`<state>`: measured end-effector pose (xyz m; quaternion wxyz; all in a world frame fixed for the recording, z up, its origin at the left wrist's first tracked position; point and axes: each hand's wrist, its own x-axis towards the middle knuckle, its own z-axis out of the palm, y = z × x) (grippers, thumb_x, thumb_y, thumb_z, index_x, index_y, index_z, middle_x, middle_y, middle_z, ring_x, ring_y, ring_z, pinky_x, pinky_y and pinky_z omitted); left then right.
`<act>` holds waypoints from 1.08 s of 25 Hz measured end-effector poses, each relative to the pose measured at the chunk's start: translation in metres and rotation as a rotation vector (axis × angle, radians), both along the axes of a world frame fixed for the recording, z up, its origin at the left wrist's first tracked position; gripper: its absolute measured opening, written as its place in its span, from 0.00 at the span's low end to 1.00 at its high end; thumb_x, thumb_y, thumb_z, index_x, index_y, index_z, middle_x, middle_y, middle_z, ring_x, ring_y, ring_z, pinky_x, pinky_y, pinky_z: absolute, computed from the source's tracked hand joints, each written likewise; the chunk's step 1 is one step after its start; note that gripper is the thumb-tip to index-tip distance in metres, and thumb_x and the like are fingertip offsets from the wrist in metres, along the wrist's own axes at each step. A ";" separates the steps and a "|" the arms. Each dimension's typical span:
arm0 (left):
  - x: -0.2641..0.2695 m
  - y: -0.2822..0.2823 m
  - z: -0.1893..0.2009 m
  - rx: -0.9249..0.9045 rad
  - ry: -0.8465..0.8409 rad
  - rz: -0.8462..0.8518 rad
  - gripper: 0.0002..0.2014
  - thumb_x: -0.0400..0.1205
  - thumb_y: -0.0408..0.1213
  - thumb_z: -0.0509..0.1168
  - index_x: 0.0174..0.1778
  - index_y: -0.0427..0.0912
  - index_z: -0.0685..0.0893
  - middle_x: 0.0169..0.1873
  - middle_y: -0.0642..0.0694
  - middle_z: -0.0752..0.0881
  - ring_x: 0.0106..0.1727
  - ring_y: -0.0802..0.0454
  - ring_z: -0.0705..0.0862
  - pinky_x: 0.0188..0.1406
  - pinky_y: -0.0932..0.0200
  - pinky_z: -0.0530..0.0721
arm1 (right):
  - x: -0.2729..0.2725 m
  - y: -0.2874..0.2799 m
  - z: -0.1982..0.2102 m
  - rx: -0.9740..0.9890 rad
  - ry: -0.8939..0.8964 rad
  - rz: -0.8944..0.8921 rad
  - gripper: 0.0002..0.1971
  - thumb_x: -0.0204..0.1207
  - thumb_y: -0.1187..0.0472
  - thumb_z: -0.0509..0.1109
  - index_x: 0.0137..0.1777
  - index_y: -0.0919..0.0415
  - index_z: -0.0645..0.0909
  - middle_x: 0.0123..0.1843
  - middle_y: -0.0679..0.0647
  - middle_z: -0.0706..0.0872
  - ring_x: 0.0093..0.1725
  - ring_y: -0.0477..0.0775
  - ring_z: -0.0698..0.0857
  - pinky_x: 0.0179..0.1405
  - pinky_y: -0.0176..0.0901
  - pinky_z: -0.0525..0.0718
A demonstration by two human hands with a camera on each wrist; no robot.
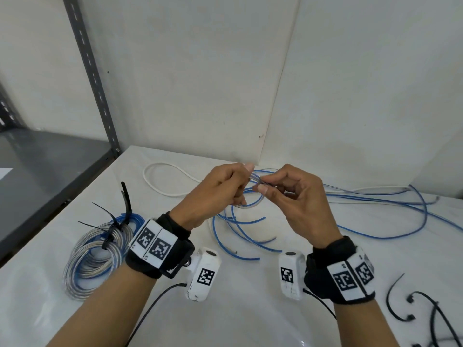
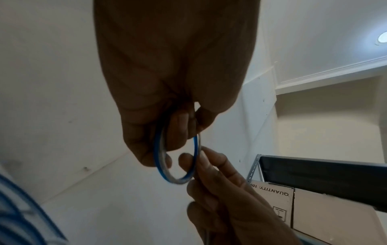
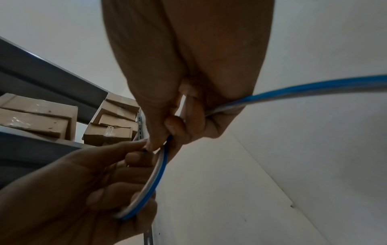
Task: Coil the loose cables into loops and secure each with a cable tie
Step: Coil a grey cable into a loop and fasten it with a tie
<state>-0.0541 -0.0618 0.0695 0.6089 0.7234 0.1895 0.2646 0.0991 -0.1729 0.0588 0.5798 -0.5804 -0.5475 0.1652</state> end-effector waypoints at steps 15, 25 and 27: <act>-0.004 0.008 0.005 -0.157 -0.349 0.102 0.13 0.92 0.39 0.57 0.45 0.36 0.77 0.22 0.50 0.70 0.22 0.57 0.73 0.36 0.60 0.82 | -0.025 0.008 0.001 0.166 0.329 -0.055 0.04 0.81 0.64 0.75 0.50 0.62 0.83 0.45 0.63 0.94 0.28 0.51 0.77 0.29 0.38 0.75; -0.001 0.005 0.007 -0.316 -0.148 0.061 0.21 0.92 0.45 0.57 0.37 0.38 0.78 0.20 0.48 0.70 0.19 0.54 0.70 0.60 0.38 0.88 | -0.010 0.008 -0.006 0.095 0.110 -0.085 0.06 0.75 0.63 0.81 0.45 0.54 0.87 0.44 0.52 0.94 0.41 0.52 0.91 0.41 0.48 0.83; -0.008 0.008 0.003 -0.054 0.016 0.017 0.18 0.91 0.46 0.61 0.38 0.39 0.79 0.25 0.50 0.75 0.26 0.54 0.80 0.66 0.35 0.85 | -0.003 0.004 -0.005 -0.005 0.009 -0.030 0.06 0.75 0.63 0.81 0.44 0.54 0.86 0.43 0.50 0.94 0.39 0.47 0.89 0.40 0.56 0.84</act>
